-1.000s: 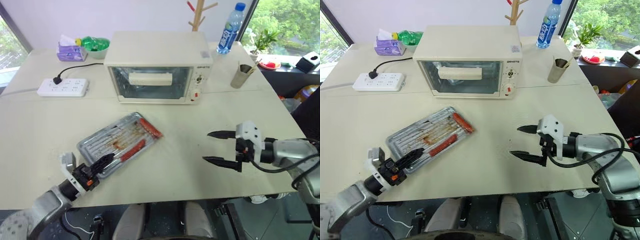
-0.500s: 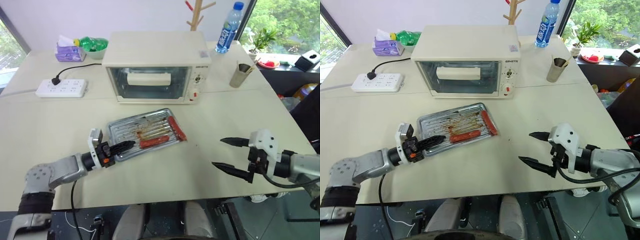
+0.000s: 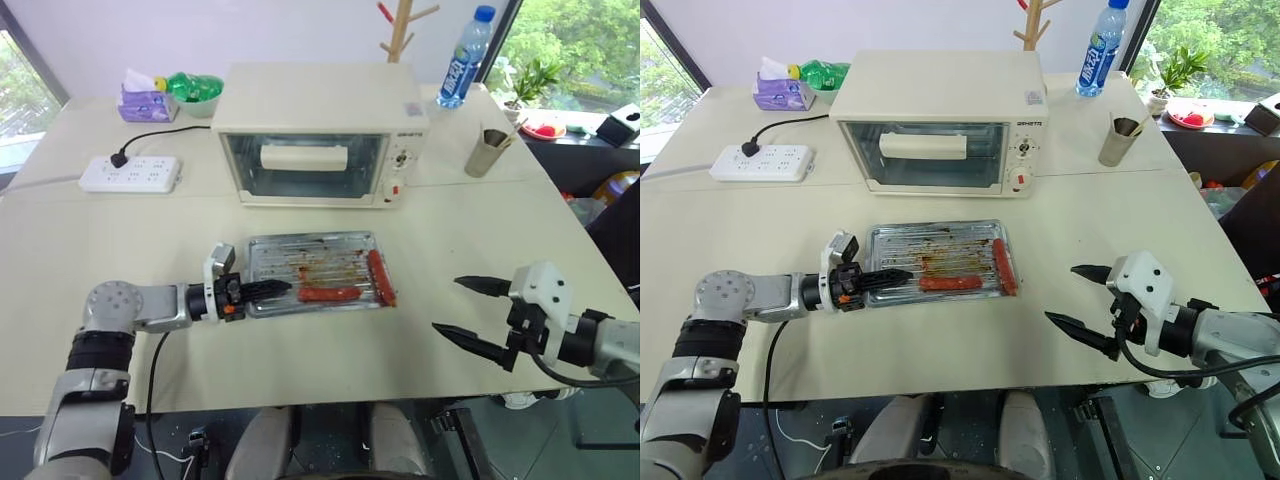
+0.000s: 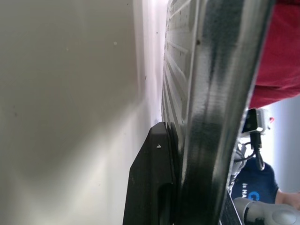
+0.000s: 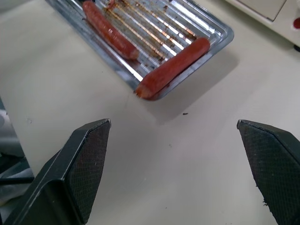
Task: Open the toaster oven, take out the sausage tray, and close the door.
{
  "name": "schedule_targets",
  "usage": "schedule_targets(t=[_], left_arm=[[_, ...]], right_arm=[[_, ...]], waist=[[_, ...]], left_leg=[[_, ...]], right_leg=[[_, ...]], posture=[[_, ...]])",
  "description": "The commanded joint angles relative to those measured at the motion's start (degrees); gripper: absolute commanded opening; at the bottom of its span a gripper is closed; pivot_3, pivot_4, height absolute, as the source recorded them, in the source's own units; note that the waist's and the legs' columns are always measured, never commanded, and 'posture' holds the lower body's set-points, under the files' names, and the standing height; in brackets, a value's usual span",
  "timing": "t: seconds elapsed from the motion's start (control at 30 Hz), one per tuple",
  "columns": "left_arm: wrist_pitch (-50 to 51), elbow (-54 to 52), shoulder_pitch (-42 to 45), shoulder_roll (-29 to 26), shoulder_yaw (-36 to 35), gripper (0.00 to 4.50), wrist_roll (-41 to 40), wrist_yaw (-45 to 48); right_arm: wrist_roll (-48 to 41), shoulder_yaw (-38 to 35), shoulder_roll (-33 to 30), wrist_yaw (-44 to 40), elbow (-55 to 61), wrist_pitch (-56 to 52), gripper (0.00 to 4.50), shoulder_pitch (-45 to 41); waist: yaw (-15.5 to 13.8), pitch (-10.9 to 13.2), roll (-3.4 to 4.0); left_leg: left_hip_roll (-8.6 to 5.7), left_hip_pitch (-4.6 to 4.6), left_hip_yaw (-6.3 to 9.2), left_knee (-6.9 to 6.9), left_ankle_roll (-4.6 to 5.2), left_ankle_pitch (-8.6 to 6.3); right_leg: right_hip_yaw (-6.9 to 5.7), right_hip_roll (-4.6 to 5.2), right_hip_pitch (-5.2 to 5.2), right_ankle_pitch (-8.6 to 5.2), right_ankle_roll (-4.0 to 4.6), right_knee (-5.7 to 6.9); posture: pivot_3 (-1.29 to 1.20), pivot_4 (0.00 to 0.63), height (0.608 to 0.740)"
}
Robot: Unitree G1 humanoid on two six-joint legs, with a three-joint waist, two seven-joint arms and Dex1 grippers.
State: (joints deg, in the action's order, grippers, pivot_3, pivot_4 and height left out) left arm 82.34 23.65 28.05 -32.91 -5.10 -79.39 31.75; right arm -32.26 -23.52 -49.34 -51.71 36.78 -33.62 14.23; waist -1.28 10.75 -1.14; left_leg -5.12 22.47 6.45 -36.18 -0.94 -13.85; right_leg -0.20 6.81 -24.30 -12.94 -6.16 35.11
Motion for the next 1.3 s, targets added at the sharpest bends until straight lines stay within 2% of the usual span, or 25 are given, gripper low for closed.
schedule_targets(t=[0.03,0.2,0.23,0.3,0.47,0.5,0.7,0.83,0.9,1.0,1.13,1.23,1.3], left_arm=[[0.6,0.7,1.2,0.5,-0.9,0.0,4.0,2.6],[1.5,1.5,2.2,0.9,-2.0,0.0,7.8,4.7],[1.3,1.5,2.2,1.0,-2.2,0.58,8.7,5.1],[1.2,1.5,2.4,1.2,-2.6,1.42,10.1,5.7],[0.6,1.7,2.3,1.2,-4.5,4.04,13.3,6.0],[0.6,1.8,2.3,0.7,-5.0,4.4,13.9,6.2],[-1.1,0.1,0.4,-4.3,-7.4,4.4,17.9,8.4],[-5.9,-4.1,-4.6,-10.5,-8.3,4.4,22.0,11.4],[-12.0,-6.9,-8.5,-13.8,-7.8,4.4,25.8,14.3],[-29.8,-13.2,-16.0,-19.8,-8.4,4.4,34.6,21.3],[-42.8,-21.8,-20.9,-26.1,-12.4,4.4,37.5,33.1],[-44.7,-27.1,-21.8,-31.9,-14.0,4.4,37.0,41.1],[-44.8,-28.7,-21.1,-33.8,-14.2,4.4,37.1,43.0]], right_arm=[[-0.8,-0.7,0.5,0.8,1.9,0.6,4.43,-0.2],[-0.7,-0.1,0.8,1.3,1.6,0.9,4.43,-0.6],[-0.7,0.0,0.9,1.4,1.4,1.0,4.5,-0.8],[-0.8,0.2,0.9,1.6,1.2,1.0,4.5,-1.2],[-0.5,1.1,1.2,2.0,0.7,1.3,4.5,-2.0],[-0.4,1.2,1.3,2.1,0.5,1.4,4.5,-2.2],[0.1,3.3,1.5,2.0,-1.8,2.5,4.5,-4.5],[0.6,5.5,1.1,1.1,-4.0,3.5,4.5,-6.9],[0.8,6.2,0.9,0.5,-5.0,4.0,4.5,-7.8],[0.6,7.2,0.2,-1.0,-7.1,4.4,4.5,-10.2],[-0.4,8.4,-2.2,-5.9,-10.3,4.8,4.5,-13.9],[-2.0,9.4,-4.1,-9.3,-13.0,3.4,4.5,-18.0],[-3.2,10.0,-4.6,-10.6,-14.1,2.0,4.5,-20.3]], waist=[[-0.1,0.0,0.0],[-0.6,0.0,0.01],[-0.6,0.0,0.01],[-0.6,0.0,0.0],[-0.7,0.0,0.0],[-0.7,0.0,0.01],[-0.2,0.0,0.0],[1.0,0.0,0.0],[1.2,0.0,0.03],[1.9,-0.1,0.11],[1.8,0.0,0.14],[0.8,0.1,0.12],[0.4,0.1,0.15]], left_leg=[[0.0,0.0,0.0,0.0,0.0,0.0],[0.0,-0.01,0.0,-0.01,-0.01,0.01],[0.01,-0.02,0.0,-0.01,-0.01,0.01],[0.02,-0.01,0.0,0.0,-0.01,0.01],[0.02,-0.01,0.0,0.02,-0.01,0.01],[0.03,-0.02,0.01,0.01,-0.01,0.01],[0.06,-0.05,0.0,0.0,-0.02,0.01],[0.07,-0.06,0.02,0.08,-0.03,0.01],[0.11,-0.06,0.0,0.14,-0.03,0.01],[0.19,-0.08,-0.03,0.2,-0.05,0.0],[0.35,0.04,-0.11,0.21,-0.1,-0.03],[0.37,0.26,-0.18,0.1,-0.13,-0.05],[0.37,0.38,-0.2,0.06,-0.11,-0.04]], right_leg=[[0.0,0.0,0.0,0.0,0.0,0.0],[0.0,-0.01,0.0,0.02,-0.04,0.0],[0.0,-0.01,0.0,0.03,-0.04,0.0],[0.0,-0.02,-0.01,0.03,-0.05,0.0],[0.0,-0.02,-0.02,0.03,-0.06,0.0],[0.0,-0.02,-0.02,0.03,-0.06,0.0],[0.0,-0.06,-0.01,0.06,-0.1,0.01],[0.02,-0.03,-0.05,0.06,-0.1,0.01],[0.05,-0.02,-0.09,0.06,-0.08,0.0],[0.06,0.0,-0.11,0.04,-0.04,-0.01],[0.05,-0.01,-0.23,0.06,0.05,-0.08],[-0.07,0.1,-0.26,0.06,0.04,-0.16],[-0.09,0.11,-0.3,0.07,0.04,-0.23]], posture=[[0.0,0.15,0.74],[0.0,0.15,0.74],[0.0,0.15,0.74],[0.0,0.15,0.74],[0.0,0.15,0.74],[0.0,0.15,0.74],[0.0,0.15,0.74],[0.0,0.15,0.74],[0.0,0.15,0.74],[0.0,0.15,0.74],[0.0,0.15,0.74],[0.0,0.15,0.74],[0.0,0.15,0.74]])
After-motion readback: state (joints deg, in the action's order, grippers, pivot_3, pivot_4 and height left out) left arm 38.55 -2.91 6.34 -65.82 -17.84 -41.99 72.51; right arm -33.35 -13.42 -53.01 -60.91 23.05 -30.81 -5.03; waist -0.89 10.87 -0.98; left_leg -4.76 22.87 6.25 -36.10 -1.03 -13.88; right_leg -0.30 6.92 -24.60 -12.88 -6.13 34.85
